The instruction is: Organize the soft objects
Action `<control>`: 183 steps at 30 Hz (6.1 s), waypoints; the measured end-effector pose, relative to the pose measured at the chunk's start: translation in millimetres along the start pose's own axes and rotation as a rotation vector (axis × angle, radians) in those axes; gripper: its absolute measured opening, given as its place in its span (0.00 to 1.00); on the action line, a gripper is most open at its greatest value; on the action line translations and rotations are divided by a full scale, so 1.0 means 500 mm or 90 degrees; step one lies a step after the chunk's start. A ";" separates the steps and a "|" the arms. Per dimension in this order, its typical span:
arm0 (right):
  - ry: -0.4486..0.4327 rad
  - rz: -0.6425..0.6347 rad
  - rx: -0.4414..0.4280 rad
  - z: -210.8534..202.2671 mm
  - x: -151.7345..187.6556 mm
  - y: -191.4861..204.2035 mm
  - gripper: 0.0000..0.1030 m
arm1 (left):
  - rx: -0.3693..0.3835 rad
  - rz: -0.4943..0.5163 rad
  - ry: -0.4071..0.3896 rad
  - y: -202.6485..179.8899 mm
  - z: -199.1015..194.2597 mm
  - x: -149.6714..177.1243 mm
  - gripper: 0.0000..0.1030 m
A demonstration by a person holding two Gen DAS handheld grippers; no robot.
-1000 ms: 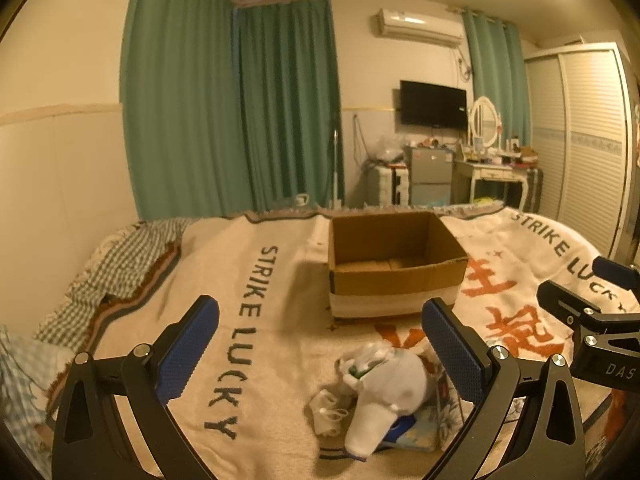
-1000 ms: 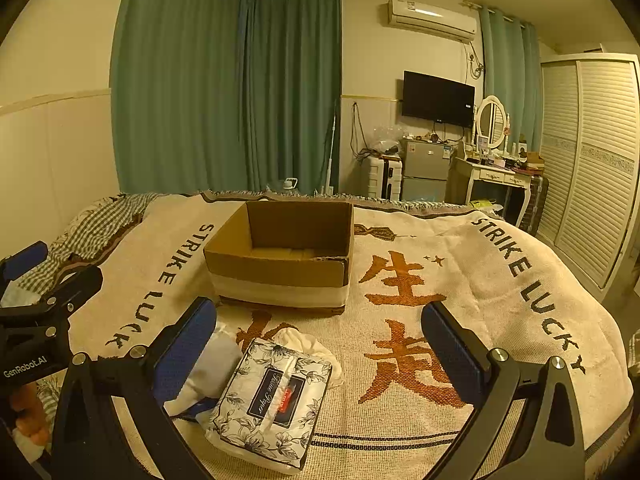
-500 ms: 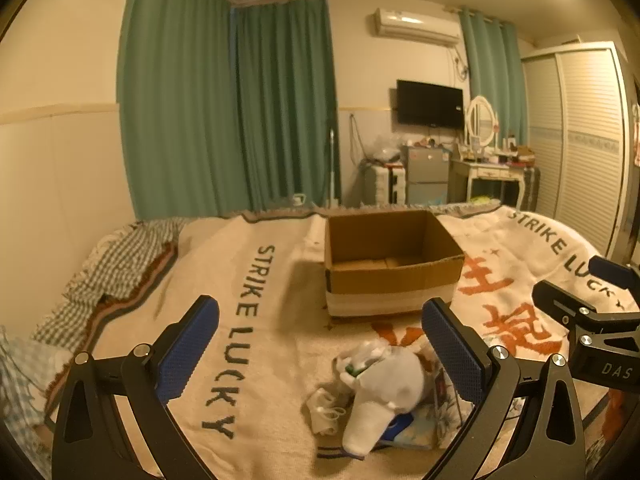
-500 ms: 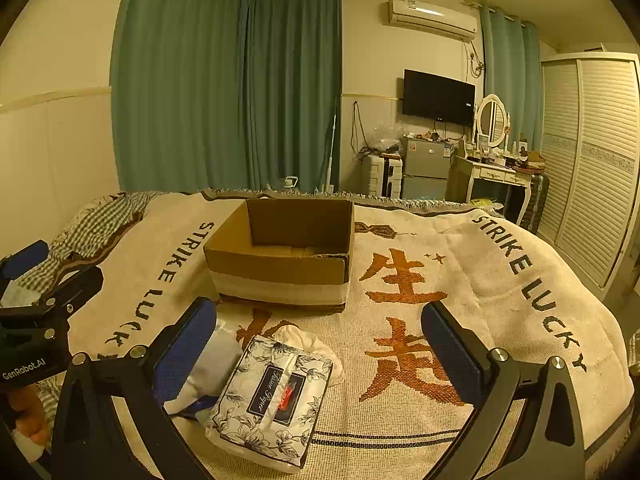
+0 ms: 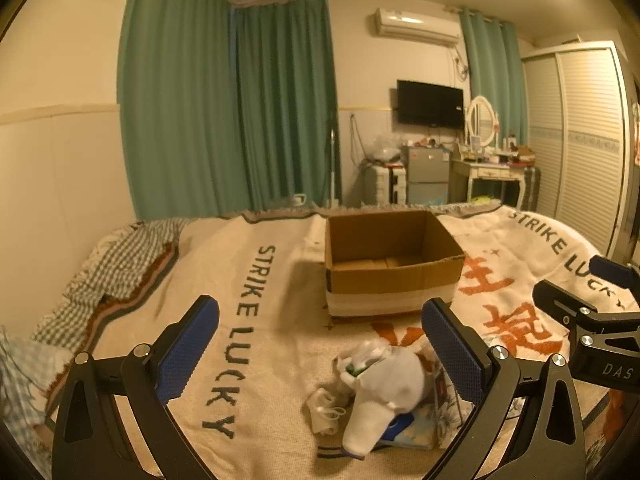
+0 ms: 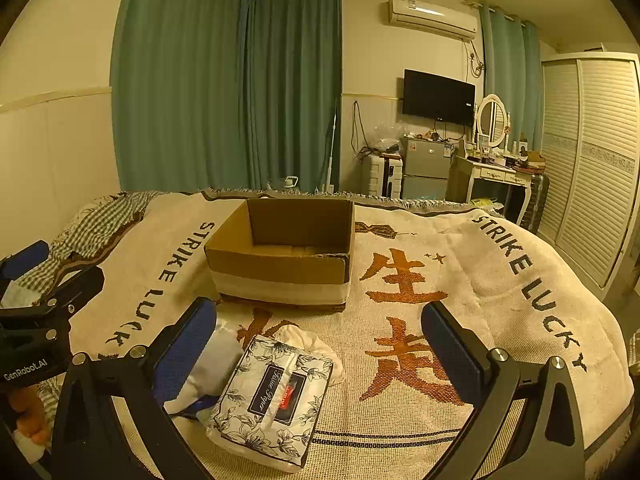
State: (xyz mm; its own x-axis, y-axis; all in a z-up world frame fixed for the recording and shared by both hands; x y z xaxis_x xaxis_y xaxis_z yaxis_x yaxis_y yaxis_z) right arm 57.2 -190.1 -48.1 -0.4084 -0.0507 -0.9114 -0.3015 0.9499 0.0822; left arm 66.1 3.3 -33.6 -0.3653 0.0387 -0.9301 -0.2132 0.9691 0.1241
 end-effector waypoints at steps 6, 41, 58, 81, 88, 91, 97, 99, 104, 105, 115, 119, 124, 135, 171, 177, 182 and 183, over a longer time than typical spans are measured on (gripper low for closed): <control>0.000 0.001 0.000 0.000 -0.001 0.000 1.00 | 0.000 0.000 0.000 -0.001 -0.002 -0.001 1.00; 0.213 0.017 -0.055 0.147 0.199 0.051 0.96 | 0.018 0.050 0.117 0.002 0.079 0.114 1.00; 0.165 0.059 -0.048 0.143 0.111 -0.046 0.80 | 0.092 0.139 0.196 -0.132 0.126 0.185 0.88; 0.181 0.058 -0.084 0.143 0.121 -0.085 0.80 | 0.129 0.166 0.255 -0.180 0.141 0.191 0.64; 0.131 -0.004 -0.094 0.101 0.025 -0.073 0.80 | 0.174 0.135 0.186 -0.155 0.090 0.059 0.64; 0.110 -0.042 -0.095 0.101 -0.032 -0.072 0.80 | 0.195 0.122 0.161 -0.150 0.094 -0.009 0.64; 0.047 -0.064 -0.095 0.124 -0.174 -0.097 0.80 | 0.236 0.087 0.161 -0.156 0.143 -0.116 0.64; 0.036 -0.061 -0.108 0.147 -0.211 -0.101 0.80 | 0.235 0.090 0.153 -0.163 0.168 -0.139 0.64; 0.038 -0.074 -0.141 0.249 -0.274 -0.102 0.80 | 0.209 0.097 0.140 -0.204 0.253 -0.179 0.64; 0.044 -0.070 -0.148 0.279 -0.278 -0.105 0.80 | 0.203 0.098 0.143 -0.211 0.277 -0.182 0.64; 0.130 -0.025 -0.184 0.540 -0.203 -0.158 0.80 | 0.152 0.125 0.198 -0.262 0.508 -0.115 0.64; 0.144 -0.014 -0.209 0.577 -0.172 -0.162 0.80 | 0.144 0.139 0.203 -0.273 0.535 -0.086 0.67; 0.129 -0.045 -0.194 0.578 -0.174 -0.153 0.94 | 0.131 0.155 0.199 -0.285 0.533 -0.081 0.77; 0.058 -0.057 -0.129 0.380 -0.275 -0.147 0.98 | 0.116 0.159 0.116 -0.214 0.368 -0.188 0.77; 0.167 -0.126 -0.157 0.121 0.061 0.143 1.00 | 0.023 0.063 0.168 0.070 0.113 0.094 0.93; 0.245 -0.094 -0.196 0.214 0.175 0.152 0.95 | 0.014 0.066 0.227 0.057 0.160 0.168 0.92; 0.296 -0.074 -0.225 0.261 0.235 0.158 0.91 | 0.019 0.090 0.254 0.034 0.183 0.208 0.91; 0.311 -0.068 -0.235 0.271 0.251 0.159 0.89 | 0.020 0.095 0.262 0.028 0.188 0.217 0.91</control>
State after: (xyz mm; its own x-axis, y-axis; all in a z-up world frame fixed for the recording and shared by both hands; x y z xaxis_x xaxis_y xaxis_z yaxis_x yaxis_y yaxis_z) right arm 98.7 -78.9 -210.8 -0.6808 -0.3574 -0.6393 -0.6042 0.7675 0.2143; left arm 108.6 44.1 -165.1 -0.7223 0.0849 -0.6863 -0.1054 0.9673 0.2306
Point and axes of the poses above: each gripper's, at about its wrist camera, not at the fingertips, and z roughly the way its jaws point, y to its left, x to its underside, the point moved 7 cm from there along z, roughly the way its jaws point, and after that the axes turned 13 degrees about -x, right-handed, at the moved point
